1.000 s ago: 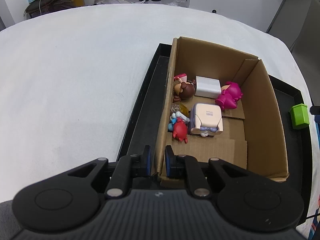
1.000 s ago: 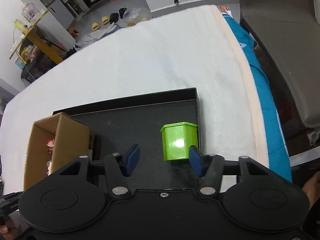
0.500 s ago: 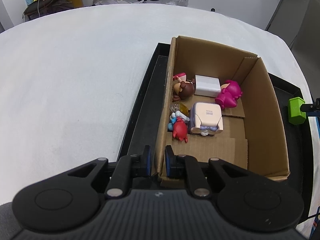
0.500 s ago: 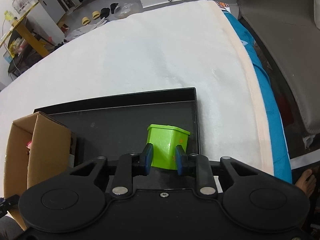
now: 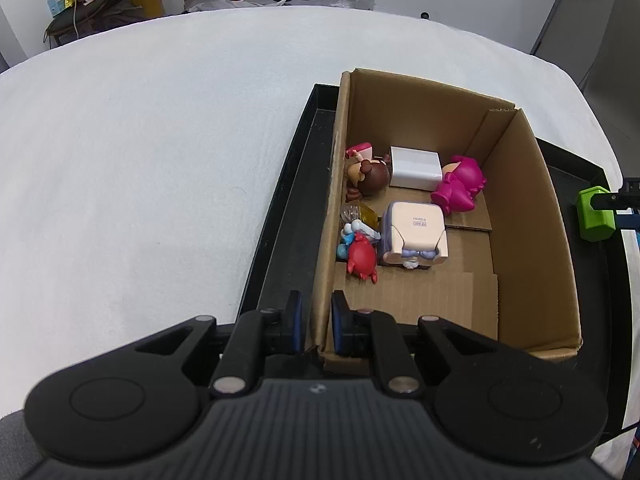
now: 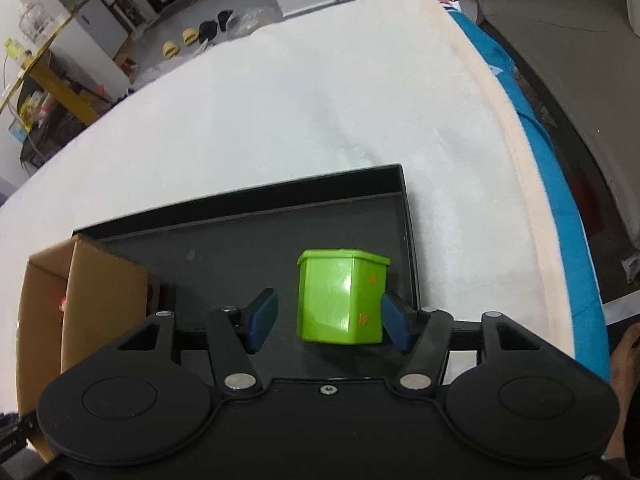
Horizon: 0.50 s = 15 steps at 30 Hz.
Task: Organize rigid objects
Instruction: 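Lift and carry the lime-green box with the right tool over the cardboard box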
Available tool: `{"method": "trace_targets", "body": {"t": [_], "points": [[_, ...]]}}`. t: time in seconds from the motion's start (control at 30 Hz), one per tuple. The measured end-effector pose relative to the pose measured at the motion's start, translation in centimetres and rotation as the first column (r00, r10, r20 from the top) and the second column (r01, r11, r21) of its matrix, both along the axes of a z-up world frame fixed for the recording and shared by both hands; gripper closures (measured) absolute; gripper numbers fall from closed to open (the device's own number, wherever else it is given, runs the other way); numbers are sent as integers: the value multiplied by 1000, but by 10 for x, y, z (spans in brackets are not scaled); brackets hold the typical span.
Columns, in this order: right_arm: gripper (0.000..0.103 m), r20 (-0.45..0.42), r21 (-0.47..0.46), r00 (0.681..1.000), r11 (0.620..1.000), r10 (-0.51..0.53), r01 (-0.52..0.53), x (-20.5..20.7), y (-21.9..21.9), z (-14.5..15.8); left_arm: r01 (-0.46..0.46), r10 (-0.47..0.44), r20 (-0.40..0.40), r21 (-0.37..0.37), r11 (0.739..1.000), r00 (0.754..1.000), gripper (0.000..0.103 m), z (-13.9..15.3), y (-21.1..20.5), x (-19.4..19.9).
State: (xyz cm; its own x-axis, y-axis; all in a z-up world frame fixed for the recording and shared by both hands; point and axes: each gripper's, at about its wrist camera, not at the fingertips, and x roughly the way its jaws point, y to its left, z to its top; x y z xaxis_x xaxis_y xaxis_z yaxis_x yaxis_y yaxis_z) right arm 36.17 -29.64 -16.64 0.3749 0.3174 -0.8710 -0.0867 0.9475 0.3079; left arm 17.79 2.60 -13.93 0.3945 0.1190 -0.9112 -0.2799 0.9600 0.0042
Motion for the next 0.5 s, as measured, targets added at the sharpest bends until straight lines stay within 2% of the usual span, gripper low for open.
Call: {"method": "trace_targets", "body": {"t": [0.17, 0.3, 0.5], "points": [[47, -52, 38, 996, 996, -78, 80, 6, -5, -15, 0, 0, 0, -2, 1000, 1000, 89, 0, 0, 0], [50, -116, 108, 982, 981, -148, 161, 8, -17, -28, -3, 3, -1, -6, 1000, 1000, 89, 0, 1, 0], [53, -124, 102, 981, 981, -151, 164, 1, -17, -24, 2, -2, 0, -1, 1000, 1000, 89, 0, 1, 0]]}}
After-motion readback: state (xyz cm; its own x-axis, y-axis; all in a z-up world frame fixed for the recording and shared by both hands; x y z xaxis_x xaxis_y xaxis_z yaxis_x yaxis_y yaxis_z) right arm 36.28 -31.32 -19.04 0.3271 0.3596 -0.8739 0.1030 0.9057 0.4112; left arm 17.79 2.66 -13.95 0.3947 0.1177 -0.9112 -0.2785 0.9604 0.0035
